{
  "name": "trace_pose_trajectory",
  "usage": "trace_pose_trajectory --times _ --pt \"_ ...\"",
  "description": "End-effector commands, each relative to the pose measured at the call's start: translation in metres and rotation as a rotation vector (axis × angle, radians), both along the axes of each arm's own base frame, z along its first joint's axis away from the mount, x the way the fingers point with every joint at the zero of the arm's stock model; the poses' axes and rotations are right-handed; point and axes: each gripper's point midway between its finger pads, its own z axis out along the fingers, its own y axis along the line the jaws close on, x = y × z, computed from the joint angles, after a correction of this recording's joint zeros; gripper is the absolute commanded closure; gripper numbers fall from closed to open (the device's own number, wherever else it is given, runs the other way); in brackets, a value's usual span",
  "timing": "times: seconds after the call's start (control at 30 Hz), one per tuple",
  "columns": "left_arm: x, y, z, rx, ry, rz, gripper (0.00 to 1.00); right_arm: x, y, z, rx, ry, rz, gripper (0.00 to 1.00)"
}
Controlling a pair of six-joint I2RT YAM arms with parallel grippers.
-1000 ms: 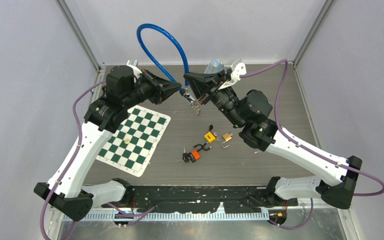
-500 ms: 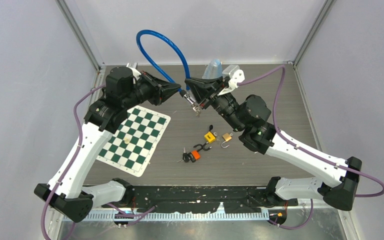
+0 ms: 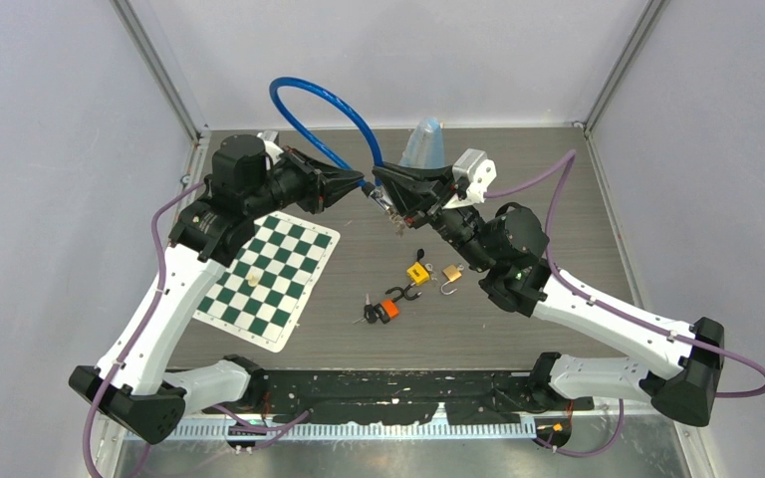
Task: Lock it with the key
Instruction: Lock the lock.
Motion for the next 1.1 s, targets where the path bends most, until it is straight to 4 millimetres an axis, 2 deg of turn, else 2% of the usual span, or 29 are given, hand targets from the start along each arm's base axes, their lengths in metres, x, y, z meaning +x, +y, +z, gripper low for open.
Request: trace_pose_trajectory --times 0.0,0.13,0.4,0.6,0.77,1.0,1.07 --pt "-0.007 0.003 0.043 -0.106 -0.115 -0.003 1.0 -0.017 0.006 0.014 0.046 -0.073 0.072 0.95" --pt "-0.008 0.004 0.045 -0.12 -0.107 -0.002 1.0 -0.018 0.003 0.009 0.057 -0.096 0.063 0.95" --pt "-0.008 0.001 0.045 -0.151 -0.078 -0.022 1.0 -0.028 0.01 -0.004 0.021 -0.144 0.117 0.95" --pt "-0.009 0.0 0.05 -0.162 -0.091 -0.032 1.0 -0.02 0.014 -0.008 0.04 -0.113 0.097 0.95" --pt "-0.012 -0.002 0.053 -0.178 -0.092 -0.053 1.0 -0.016 0.016 -0.001 0.049 -0.129 0.085 0.95" --pt "-0.015 0.001 0.062 -0.2 -0.118 -0.06 1.0 -0.014 0.014 -0.021 0.004 -0.113 0.061 0.95" --pt "-0.016 0.002 0.063 -0.202 -0.123 -0.061 1.0 -0.008 0.01 -0.027 0.006 -0.078 0.031 0.95"
